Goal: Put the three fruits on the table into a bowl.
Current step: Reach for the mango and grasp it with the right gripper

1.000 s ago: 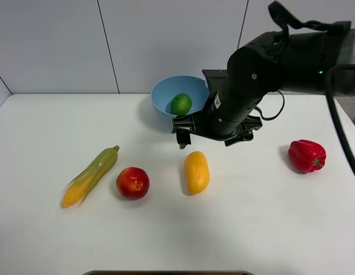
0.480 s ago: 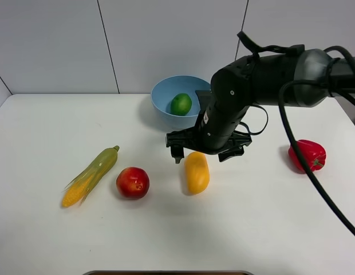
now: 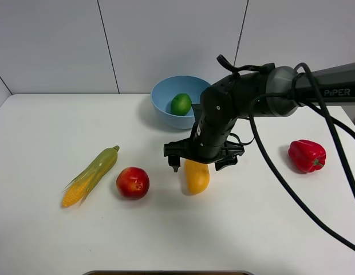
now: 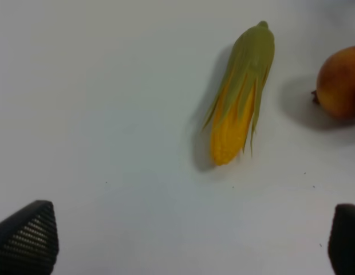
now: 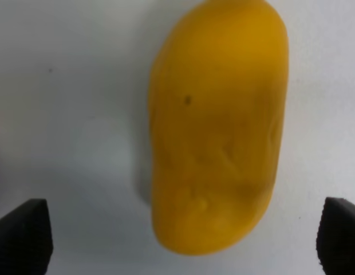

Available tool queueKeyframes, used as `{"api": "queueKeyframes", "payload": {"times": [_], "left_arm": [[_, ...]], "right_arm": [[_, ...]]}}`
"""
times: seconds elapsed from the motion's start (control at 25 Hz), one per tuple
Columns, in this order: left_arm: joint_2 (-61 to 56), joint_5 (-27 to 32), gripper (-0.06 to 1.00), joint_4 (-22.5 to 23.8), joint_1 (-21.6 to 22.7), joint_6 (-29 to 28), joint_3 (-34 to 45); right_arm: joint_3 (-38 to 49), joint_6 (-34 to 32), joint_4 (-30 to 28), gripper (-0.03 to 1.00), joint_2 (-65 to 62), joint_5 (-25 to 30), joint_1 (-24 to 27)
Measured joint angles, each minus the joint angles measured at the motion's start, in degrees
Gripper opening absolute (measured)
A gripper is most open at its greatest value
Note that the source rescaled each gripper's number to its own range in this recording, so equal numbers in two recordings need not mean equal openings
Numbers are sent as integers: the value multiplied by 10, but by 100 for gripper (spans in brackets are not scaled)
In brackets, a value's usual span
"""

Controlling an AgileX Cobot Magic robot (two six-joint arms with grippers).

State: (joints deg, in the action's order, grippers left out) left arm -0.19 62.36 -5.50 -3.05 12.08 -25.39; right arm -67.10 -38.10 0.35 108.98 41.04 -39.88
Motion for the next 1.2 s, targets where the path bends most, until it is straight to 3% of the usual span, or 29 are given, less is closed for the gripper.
{"api": "queueKeyframes", "payload": {"times": [1.2], "left_arm": [[0,0,99,0,0,0,0]], "right_arm": [[0,-2,-17,98,92,-65,26]]}}
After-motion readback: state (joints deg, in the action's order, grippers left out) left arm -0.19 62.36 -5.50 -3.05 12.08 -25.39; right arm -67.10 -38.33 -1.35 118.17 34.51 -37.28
